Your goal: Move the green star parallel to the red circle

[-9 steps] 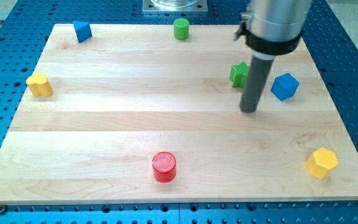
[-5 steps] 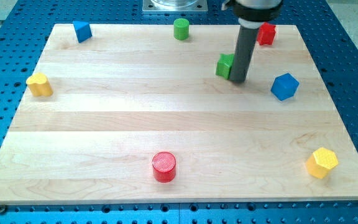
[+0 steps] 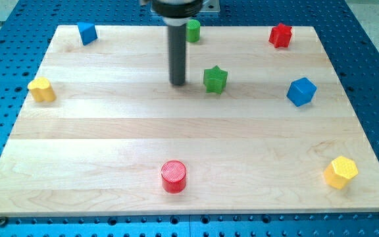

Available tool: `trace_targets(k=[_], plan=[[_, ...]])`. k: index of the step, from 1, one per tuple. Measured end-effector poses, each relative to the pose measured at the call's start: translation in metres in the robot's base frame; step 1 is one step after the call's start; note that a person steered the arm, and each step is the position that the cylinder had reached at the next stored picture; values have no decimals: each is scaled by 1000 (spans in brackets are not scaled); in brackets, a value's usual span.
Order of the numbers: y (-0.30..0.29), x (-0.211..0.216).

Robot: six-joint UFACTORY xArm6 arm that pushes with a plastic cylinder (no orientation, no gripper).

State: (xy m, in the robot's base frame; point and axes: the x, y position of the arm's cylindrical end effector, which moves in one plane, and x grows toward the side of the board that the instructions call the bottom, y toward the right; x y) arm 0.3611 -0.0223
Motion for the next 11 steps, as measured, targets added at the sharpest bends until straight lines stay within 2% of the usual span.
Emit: trace_targets(k=[1,2,3,4,5,6,7,8,9,10,11], plan=[[42,-77],[114,-77],[118,-20],[98,16],[35,47],[47,17],[25,23],[-40,62],[-99,82],[-52,90],[-53,102]])
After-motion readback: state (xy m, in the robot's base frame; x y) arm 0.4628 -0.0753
